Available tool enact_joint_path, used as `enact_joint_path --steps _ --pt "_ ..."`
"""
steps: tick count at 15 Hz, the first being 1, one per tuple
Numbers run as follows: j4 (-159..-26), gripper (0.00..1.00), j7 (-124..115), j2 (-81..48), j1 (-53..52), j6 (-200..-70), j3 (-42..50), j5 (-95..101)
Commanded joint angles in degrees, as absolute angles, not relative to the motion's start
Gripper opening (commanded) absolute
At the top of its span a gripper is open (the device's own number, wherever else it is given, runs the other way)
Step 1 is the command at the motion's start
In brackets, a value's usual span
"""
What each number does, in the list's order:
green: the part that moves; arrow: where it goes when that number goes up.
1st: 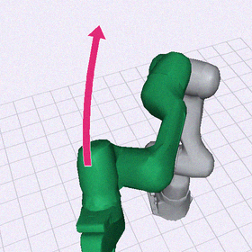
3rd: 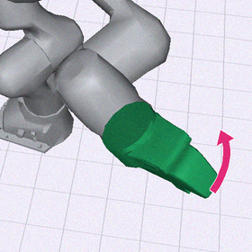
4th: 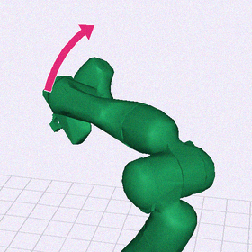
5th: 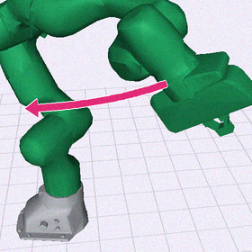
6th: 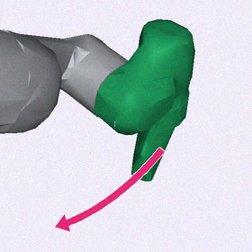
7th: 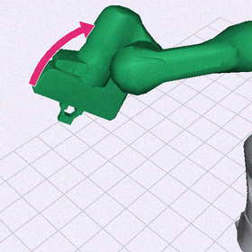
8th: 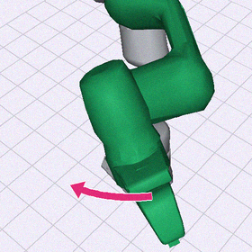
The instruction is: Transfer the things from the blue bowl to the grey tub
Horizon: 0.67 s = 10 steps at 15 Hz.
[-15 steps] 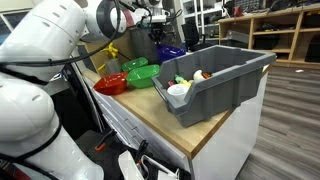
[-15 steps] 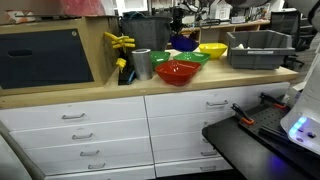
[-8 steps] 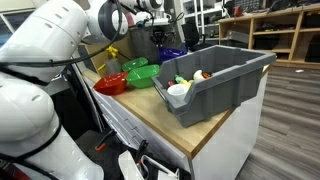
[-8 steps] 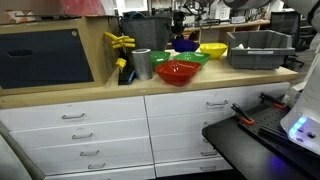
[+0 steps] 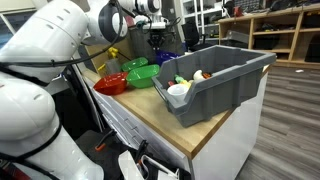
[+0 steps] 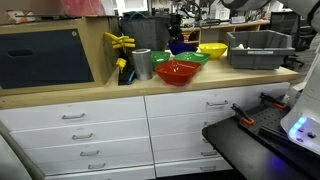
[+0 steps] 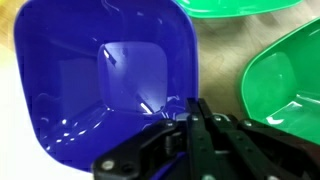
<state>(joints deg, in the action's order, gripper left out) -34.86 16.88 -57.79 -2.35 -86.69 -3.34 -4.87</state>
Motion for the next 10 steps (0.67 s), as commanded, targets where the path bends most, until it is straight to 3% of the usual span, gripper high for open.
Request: enact_joint_path --steps 1,10 --pt "-36.5 0.30 16.6 -57.1 -2.5 -87.3 -3.8 -5.4" --pt "-37.8 0.95 13.2 -51.8 0.1 -78.0 -4.6 -8.3"
